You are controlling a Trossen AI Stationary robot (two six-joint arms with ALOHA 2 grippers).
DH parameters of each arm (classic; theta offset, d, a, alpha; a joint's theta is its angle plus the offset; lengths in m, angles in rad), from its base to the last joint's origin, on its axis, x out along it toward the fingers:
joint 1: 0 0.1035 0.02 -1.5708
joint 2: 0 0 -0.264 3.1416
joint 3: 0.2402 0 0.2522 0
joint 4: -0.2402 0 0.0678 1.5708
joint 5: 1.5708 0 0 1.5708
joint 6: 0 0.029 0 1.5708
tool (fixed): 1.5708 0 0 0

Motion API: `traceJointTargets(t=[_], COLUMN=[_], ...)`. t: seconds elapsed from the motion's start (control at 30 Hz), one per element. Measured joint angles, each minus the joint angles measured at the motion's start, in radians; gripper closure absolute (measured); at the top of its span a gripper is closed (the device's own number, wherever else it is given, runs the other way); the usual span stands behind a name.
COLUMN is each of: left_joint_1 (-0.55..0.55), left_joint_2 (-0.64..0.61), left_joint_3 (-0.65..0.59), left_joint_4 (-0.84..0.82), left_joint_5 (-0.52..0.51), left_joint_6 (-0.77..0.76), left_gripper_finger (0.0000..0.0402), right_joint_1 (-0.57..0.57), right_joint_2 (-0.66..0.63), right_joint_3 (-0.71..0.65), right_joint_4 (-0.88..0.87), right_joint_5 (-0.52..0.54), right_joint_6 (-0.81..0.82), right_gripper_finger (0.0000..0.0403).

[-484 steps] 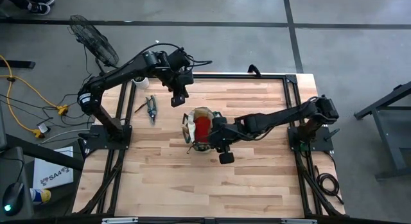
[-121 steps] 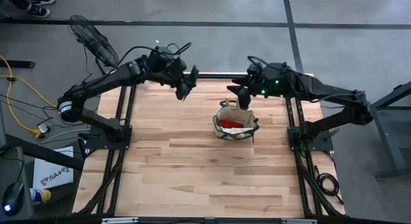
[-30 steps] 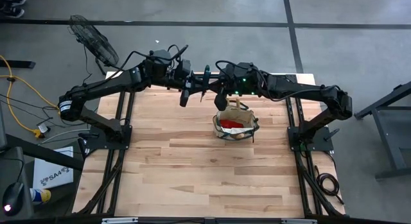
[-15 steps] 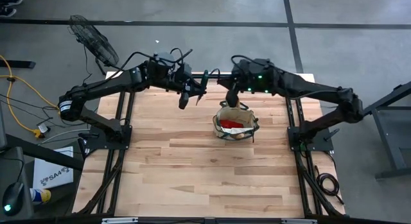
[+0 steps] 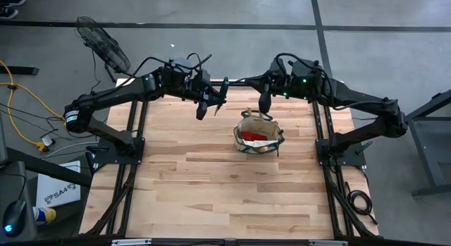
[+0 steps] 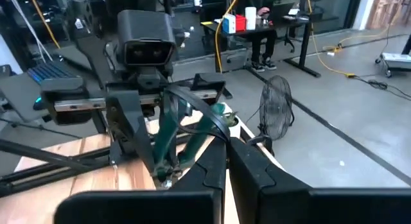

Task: Pick & Place Garden tools in Gardening bag
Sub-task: Put the shear scissors into the gardening bag

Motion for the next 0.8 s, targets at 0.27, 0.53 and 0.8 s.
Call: traceJointTargets(t=[0.27, 0.53, 0.8], left_joint_1=[-0.001, -0.009, -0.009], left_joint_2=[0.0, 0.0, 0.0], left_joint_3=[0.0, 0.0, 0.0], left_joint_4=[0.003, 0.018, 0.055], left_joint_5=[0.021, 0.032, 0.059], left_joint_6=[0.0, 0.0, 0.0], left_gripper_finger=[0.0349, 0.0349, 0.0349], right_joint_1=[-0.001, -0.001, -0.001], right_joint_2=[0.0, 0.006, 0.015], right_joint_3=[0.0, 0.0, 0.0], right_joint_4=[0.123, 0.244, 0.316], right_joint_5=[-0.025, -0.078, -0.137], right_joint_6=[-0.013, -0.056, -0.056], right_gripper_finger=[0.0399, 0.0399, 0.0399])
